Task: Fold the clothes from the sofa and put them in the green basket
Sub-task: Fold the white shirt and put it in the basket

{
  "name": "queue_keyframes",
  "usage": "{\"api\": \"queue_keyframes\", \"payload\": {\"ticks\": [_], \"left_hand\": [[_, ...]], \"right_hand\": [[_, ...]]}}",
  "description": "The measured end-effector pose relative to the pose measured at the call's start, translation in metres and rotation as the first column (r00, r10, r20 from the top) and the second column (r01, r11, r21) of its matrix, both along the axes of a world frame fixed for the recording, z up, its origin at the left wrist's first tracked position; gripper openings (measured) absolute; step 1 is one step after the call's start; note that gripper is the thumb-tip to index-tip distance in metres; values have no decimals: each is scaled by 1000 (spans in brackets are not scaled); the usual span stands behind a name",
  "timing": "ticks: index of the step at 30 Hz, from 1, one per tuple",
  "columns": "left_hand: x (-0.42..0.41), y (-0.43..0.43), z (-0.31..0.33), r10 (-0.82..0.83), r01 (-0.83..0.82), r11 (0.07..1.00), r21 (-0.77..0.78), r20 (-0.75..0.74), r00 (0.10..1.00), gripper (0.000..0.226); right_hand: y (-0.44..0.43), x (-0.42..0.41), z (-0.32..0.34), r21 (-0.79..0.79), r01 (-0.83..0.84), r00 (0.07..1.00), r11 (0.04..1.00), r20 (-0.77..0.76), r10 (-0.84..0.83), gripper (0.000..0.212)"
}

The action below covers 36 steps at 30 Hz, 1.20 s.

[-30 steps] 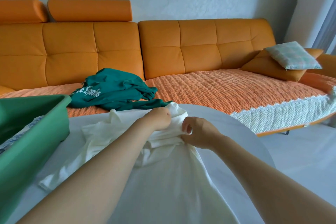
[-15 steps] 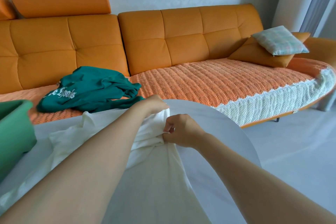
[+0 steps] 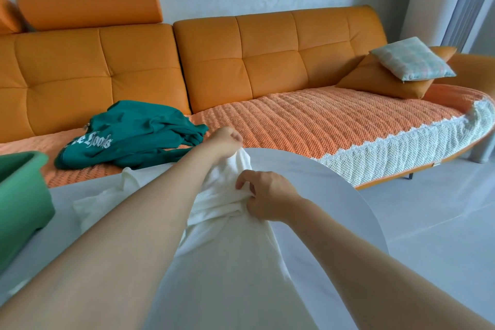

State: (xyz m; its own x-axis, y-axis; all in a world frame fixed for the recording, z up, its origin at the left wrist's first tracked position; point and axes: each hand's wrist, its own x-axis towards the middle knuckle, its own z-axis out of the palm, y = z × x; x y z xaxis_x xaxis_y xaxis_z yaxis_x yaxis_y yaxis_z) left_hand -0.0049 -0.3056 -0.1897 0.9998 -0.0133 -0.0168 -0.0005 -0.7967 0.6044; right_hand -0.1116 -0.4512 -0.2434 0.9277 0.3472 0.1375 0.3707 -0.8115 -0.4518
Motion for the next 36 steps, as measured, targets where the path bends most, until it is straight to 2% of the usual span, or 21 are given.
{"api": "queue_keyframes", "payload": {"ticks": [2, 4, 6, 9, 11, 12, 14, 16, 18, 20, 24, 30, 33, 36], "left_hand": [[-3, 2, -6, 62, -52, 996, -68, 154, 986, 13], [-8, 5, -18, 13, -17, 1000, 11, 261, 965, 13], [-16, 10, -27, -98, 44, 987, 154, 368, 924, 20], [-37, 22, -26, -213, 42, 943, 329, 506, 836, 28], [-54, 32, -23, -265, 45, 919, 391, 529, 806, 29], [-63, 39, -24, -287, 53, 903, 427, 505, 814, 28], [-78, 53, -29, -300, 81, 848, 523, 348, 888, 30], [-91, 70, -38, -265, 160, 790, 592, 94, 960, 39], [-101, 88, -41, -206, 197, 765, 613, -58, 977, 47], [-109, 105, -36, -158, 160, 760, 630, -60, 986, 49], [-128, 132, -15, -111, 29, 776, 630, 91, 990, 51], [-181, 166, 7, 27, -100, 911, 399, 184, 983, 32], [-203, 184, 3, 89, -127, 943, 309, 134, 987, 30], [-217, 201, -9, 91, -105, 920, 377, 54, 994, 20]], "right_hand": [[1, -1, 1, -17, 18, 1000, 1000, -9, -18, 41], [3, -2, 3, -81, 65, 998, 995, -20, -67, 31], [8, -2, 7, -119, 129, 991, 984, 1, -130, 24], [18, 2, 12, -208, 210, 972, 955, 150, -181, 38], [27, 3, 13, -227, 211, 951, 951, 273, -146, 30], [31, 3, 12, -217, 168, 952, 962, 287, -101, 28], [39, 3, 7, -215, 47, 973, 976, 231, 4, 42], [44, 3, 3, -231, 3, 997, 973, 79, 15, 58], [44, 5, 3, -274, 16, 994, 962, -100, -45, 68], [45, 7, 7, -335, 16, 983, 942, -169, -77, 69], [65, 3, 20, -457, 86, 992, 886, -48, -121, 63], [119, -22, 29, -370, -74, 991, 926, 79, 111, 51], [147, -36, 29, -415, -111, 972, 903, 145, 187, 44], [162, -48, 26, -430, -139, 978, 892, 81, 192, 41]]}}
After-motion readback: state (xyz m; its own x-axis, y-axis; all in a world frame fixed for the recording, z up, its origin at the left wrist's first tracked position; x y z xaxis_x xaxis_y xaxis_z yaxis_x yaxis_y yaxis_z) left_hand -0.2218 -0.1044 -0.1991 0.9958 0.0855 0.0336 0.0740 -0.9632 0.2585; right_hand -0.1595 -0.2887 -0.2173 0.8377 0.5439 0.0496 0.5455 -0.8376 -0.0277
